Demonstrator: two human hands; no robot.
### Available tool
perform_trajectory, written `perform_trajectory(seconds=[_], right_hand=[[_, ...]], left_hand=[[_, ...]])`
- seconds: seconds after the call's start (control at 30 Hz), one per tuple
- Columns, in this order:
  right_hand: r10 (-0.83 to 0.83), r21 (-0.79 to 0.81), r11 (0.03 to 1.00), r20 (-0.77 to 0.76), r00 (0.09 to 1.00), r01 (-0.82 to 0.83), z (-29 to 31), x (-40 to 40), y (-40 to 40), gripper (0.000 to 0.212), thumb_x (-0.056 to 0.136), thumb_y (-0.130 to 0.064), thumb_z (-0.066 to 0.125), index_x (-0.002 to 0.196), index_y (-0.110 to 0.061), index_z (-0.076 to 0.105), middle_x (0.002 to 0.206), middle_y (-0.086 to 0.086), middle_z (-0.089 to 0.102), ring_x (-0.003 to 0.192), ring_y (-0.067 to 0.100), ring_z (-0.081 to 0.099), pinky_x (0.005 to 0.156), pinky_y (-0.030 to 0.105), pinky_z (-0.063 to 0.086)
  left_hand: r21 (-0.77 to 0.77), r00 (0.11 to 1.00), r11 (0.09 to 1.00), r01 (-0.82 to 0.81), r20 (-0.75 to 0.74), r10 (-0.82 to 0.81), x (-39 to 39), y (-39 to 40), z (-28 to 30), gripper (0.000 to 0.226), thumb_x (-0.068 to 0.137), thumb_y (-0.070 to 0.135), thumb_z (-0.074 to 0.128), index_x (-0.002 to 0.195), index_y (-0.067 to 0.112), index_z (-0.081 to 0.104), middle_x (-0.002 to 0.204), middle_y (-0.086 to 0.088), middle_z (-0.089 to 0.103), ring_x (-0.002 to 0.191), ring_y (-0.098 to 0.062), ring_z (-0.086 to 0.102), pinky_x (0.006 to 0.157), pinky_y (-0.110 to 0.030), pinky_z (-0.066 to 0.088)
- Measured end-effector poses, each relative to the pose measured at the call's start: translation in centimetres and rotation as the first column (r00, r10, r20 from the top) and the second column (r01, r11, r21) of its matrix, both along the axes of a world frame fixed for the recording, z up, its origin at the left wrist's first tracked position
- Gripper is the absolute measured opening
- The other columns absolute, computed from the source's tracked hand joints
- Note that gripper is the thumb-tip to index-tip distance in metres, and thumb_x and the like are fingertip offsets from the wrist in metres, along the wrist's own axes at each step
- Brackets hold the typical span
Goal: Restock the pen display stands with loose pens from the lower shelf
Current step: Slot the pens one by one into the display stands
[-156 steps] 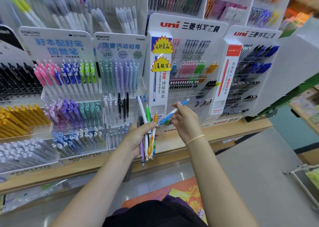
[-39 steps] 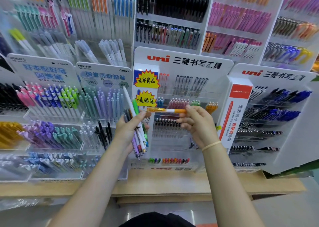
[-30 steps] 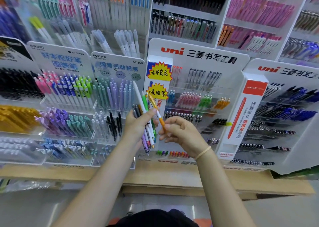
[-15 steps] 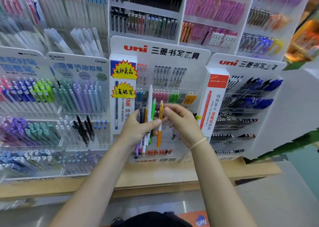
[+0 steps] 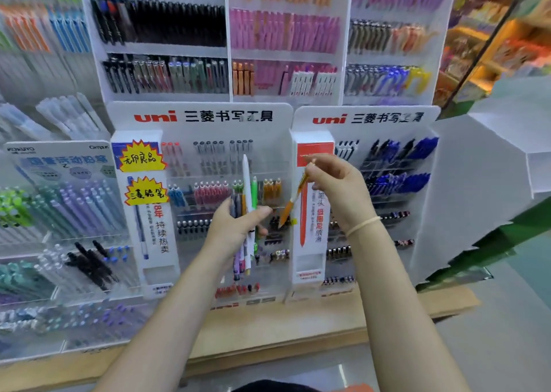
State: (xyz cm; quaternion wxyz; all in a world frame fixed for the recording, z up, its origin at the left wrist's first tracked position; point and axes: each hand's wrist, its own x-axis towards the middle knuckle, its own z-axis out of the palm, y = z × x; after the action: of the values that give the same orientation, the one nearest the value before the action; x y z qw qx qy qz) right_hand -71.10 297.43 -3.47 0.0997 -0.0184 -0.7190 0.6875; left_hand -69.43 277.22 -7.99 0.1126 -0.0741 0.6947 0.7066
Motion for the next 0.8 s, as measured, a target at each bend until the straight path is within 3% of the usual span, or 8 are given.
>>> perform_trajectory(seconds=[0.07,0.13,0.27,0.33,0.47,0.6,0.73,0.8], right_hand=[[-0.031,-0.033,0.999,-0.068,0.997,0.029,0.6,-0.4,0.8,0.017,0.090,-0.014,0.071,0.106,-0.018,0.072,0.100,0.010,0.071,0.091,0.016,0.068,0.076,0.022,0.052],[-0.049,-0.064,0.997,-0.122,0.991,0.041,1.0,-0.8,1.2,0.017,0.089,-0.009,0.071,0.104,-0.017,0.073,0.098,0.006,0.072,0.092,0.016,0.069,0.078,0.023,0.053],[-0.031,-0.041,0.999,-0.165,0.986,0.024,1.2,-1.6,1.2,0.016,0.087,-0.007,0.072,0.099,-0.018,0.075,0.095,0.007,0.075,0.094,0.024,0.071,0.085,0.031,0.057],[-0.018,-0.016,1.000,-0.163,0.986,0.015,0.9,-2.1,0.9,0.017,0.086,-0.004,0.073,0.096,-0.018,0.075,0.092,0.004,0.075,0.090,0.018,0.071,0.083,0.027,0.056],[0.026,0.214,0.977,-0.140,0.990,0.004,-0.8,-3.4,0.0,0.017,0.085,-0.008,0.075,0.098,-0.019,0.076,0.094,-0.004,0.075,0.087,0.003,0.068,0.082,0.018,0.054],[0.022,0.385,0.923,-0.074,0.997,0.008,-2.9,-4.0,-0.9,0.018,0.084,-0.012,0.077,0.102,-0.013,0.078,0.099,-0.001,0.075,0.087,-0.004,0.065,0.083,0.009,0.050],[0.017,0.512,0.858,-0.104,0.994,0.039,-3.8,-4.2,-1.6,0.021,0.085,-0.014,0.076,0.105,-0.011,0.077,0.100,0.001,0.074,0.089,0.006,0.066,0.088,0.016,0.051],[0.018,0.569,0.819,-0.156,0.988,0.075,-4.2,-4.0,-2.0,0.019,0.085,-0.012,0.076,0.103,-0.008,0.076,0.092,0.001,0.068,0.081,0.004,0.059,0.080,0.014,0.048]], left_hand=[[0.007,0.999,1.000,-0.003,-0.041,0.004,-0.3,1.0,0.4,0.033,0.083,0.030,0.082,0.108,0.023,0.061,0.090,-0.006,0.078,0.079,-0.023,0.073,0.091,-0.057,0.055],[0.022,0.999,1.000,-0.022,-0.045,0.023,-0.7,1.9,0.6,0.025,0.085,0.025,0.080,0.097,0.026,0.058,0.096,-0.010,0.077,0.075,-0.022,0.071,0.085,-0.054,0.058],[0.032,0.998,0.999,-0.030,-0.057,0.031,-1.4,2.6,0.4,0.031,0.085,0.027,0.080,0.109,0.015,0.063,0.097,-0.004,0.078,0.074,-0.022,0.072,0.084,-0.053,0.059],[0.051,0.997,0.998,-0.041,-0.058,0.044,-1.6,2.7,0.3,0.033,0.086,0.026,0.079,0.111,0.014,0.062,0.099,-0.003,0.078,0.074,-0.023,0.071,0.082,-0.051,0.060],[0.071,0.996,0.996,-0.054,-0.065,0.059,-1.9,2.6,-0.1,0.033,0.087,0.028,0.078,0.112,0.016,0.060,0.096,0.000,0.078,0.075,-0.024,0.071,0.089,-0.054,0.057],[0.079,0.996,0.995,-0.068,-0.060,0.073,-2.0,2.0,-0.6,0.040,0.087,0.030,0.078,0.118,0.016,0.057,0.096,0.001,0.078,0.074,-0.024,0.071,0.094,-0.055,0.054],[0.096,0.996,0.993,-0.074,-0.048,0.079,-1.9,1.5,-1.0,0.033,0.088,0.026,0.077,0.114,0.014,0.060,0.095,-0.001,0.078,0.072,-0.023,0.070,0.076,-0.043,0.058],[0.103,0.997,0.992,-0.072,-0.031,0.076,-1.7,1.4,-1.3,0.032,0.089,0.026,0.076,0.114,0.014,0.061,0.095,-0.002,0.078,0.072,-0.023,0.070,0.069,-0.040,0.058]])
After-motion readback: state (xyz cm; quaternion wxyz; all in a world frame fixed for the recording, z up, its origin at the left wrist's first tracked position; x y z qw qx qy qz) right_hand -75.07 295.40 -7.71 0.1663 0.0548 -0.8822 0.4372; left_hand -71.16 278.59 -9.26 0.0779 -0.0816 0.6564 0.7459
